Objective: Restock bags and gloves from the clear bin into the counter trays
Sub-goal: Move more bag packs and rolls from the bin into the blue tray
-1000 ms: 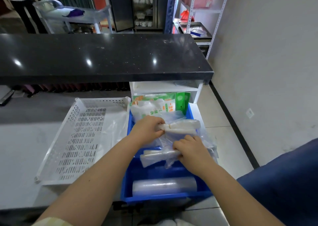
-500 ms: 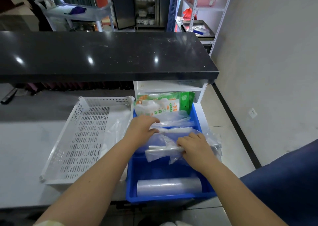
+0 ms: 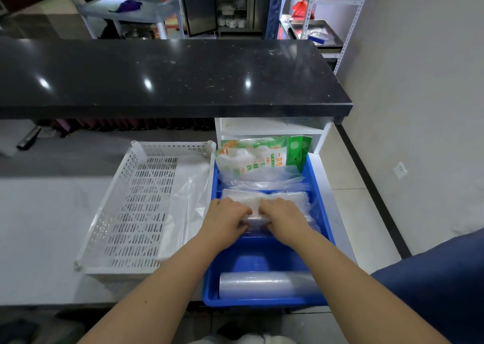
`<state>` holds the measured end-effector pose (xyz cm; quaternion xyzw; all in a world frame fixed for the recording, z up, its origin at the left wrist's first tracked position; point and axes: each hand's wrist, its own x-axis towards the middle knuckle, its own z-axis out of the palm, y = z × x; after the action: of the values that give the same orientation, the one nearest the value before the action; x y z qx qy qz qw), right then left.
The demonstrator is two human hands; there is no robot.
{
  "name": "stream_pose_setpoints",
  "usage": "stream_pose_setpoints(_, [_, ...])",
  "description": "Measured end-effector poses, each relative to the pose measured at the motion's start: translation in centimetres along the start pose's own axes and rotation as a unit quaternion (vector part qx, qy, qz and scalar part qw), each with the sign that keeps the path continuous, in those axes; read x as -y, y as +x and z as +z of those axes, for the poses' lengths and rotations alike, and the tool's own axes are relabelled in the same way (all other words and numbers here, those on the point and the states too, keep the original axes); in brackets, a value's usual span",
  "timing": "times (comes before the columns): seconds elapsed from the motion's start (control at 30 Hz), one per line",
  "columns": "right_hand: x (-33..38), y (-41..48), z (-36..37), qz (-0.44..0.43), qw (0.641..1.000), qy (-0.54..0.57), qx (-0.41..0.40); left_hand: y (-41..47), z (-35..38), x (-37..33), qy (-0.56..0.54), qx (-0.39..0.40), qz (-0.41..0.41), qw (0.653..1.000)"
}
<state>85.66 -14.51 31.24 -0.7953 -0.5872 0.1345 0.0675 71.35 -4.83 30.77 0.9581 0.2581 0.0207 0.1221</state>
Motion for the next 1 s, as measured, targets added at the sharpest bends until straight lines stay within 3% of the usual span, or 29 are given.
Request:
stream_pose_setpoints(0.13, [-2.1, -1.7, -0.1, 0.046, 0.991, 0.122, -0.023, 0.0, 1.0, 0.1, 0.024, -0.004, -0.008, 1.000])
stream_pose_setpoints(0.23, [-4.3, -2.9, -0.4, 0.035, 0.994, 0.072, -0.078, 0.4, 1.2, 0.2, 0.035, 0.006, -0.013, 0.999])
stream_pose_setpoints(0.37, [-4.5, -2.6, -0.3, 0.062, 0.998, 0.028, -0.001, 0.5, 1.2, 0.3, 0.046, 0.030, -0.014, 0.998])
stream_pose_setpoints(0.53, [-4.3, -2.6, -0.6, 0.067, 0.997, 0.023, 0.029, -0.2, 0.9, 0.4, 0.010, 0.001, -0.021, 1.000])
stream_pose_setpoints(0.7, [-4.3, -3.3, -2.0, 0.050, 0.994, 0.058, -0.072, -0.4, 0.0, -0.4, -0.020, -0.096, -0.003, 0.995])
stream_pose_setpoints(0.77, [-4.1, -3.3, -1.8, 0.021, 0.995, 0.033, -0.091, -0.3, -0.1, -1.0, -0.020, -0.077, -0.004, 0.997])
stream_pose_setpoints(0.87, [-3.8, -3.5, -0.9, 0.032, 0.999, 0.022, -0.021, -0.3, 0.6, -1.1, -0.021, -0.019, -0.019, 0.999])
stream_pose_setpoints(1.0, [-4.2, -3.6, -0.5, 0.047, 0.998, 0.038, 0.019, -0.4, 1.0, -1.0, -0.044, -0.006, -0.035, 0.998])
